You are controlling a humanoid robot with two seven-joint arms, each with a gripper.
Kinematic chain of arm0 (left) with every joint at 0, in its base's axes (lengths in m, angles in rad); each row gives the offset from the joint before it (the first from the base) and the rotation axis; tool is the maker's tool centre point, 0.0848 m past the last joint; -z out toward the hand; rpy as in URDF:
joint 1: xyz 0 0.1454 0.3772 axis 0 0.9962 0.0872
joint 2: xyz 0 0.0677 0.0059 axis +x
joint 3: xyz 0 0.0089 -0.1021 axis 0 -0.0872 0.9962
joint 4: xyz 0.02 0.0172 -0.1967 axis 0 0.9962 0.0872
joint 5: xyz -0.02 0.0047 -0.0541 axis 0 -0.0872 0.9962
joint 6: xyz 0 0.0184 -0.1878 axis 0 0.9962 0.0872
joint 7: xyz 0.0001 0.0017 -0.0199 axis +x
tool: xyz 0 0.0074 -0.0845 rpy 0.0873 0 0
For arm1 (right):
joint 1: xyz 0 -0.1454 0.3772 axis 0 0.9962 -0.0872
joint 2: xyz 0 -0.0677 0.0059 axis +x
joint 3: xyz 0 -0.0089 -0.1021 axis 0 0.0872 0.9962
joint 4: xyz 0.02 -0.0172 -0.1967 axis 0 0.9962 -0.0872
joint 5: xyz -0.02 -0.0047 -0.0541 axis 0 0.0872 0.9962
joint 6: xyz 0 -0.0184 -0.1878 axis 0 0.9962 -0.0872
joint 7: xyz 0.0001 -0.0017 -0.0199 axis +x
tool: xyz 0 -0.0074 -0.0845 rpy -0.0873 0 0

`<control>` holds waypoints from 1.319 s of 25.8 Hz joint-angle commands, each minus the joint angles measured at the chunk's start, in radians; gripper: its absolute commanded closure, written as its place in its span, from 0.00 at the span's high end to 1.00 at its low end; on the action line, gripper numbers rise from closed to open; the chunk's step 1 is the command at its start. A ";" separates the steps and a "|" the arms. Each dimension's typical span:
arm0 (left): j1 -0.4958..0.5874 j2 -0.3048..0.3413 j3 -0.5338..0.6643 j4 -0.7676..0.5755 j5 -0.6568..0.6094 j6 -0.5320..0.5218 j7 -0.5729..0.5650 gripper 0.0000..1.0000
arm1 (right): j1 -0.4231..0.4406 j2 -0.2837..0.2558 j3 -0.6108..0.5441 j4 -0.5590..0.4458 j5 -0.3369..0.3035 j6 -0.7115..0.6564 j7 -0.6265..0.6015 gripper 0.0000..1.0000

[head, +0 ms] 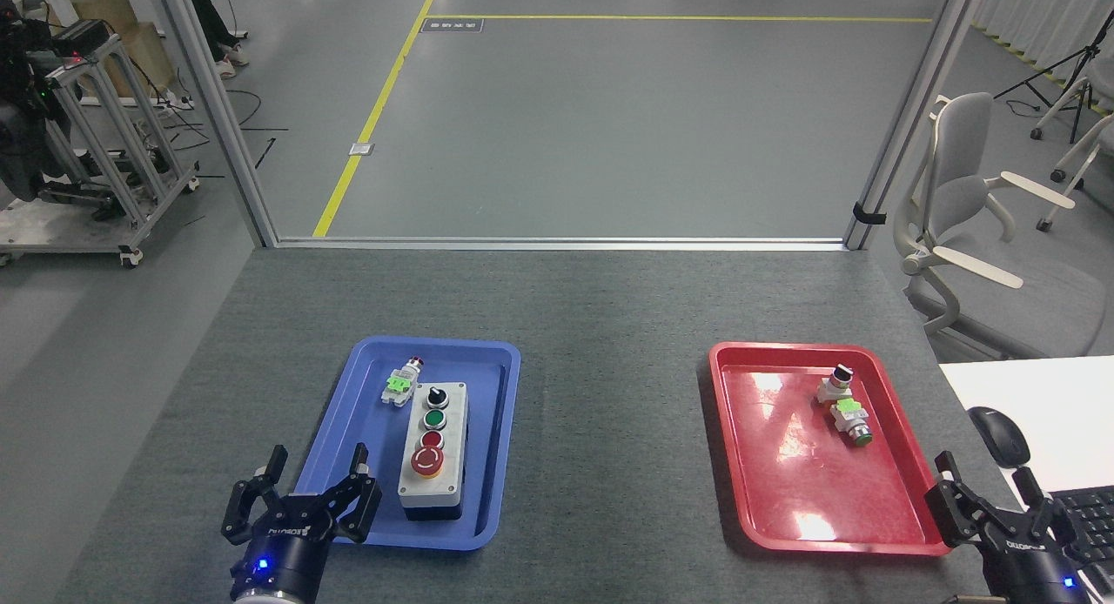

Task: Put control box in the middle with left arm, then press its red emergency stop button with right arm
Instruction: 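Move the left gripper forward to the gray control box in the blue tray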

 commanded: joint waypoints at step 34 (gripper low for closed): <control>0.015 -0.113 -0.151 0.070 -0.065 0.015 -0.011 0.99 | -0.001 0.002 0.000 0.000 0.000 0.000 0.000 1.00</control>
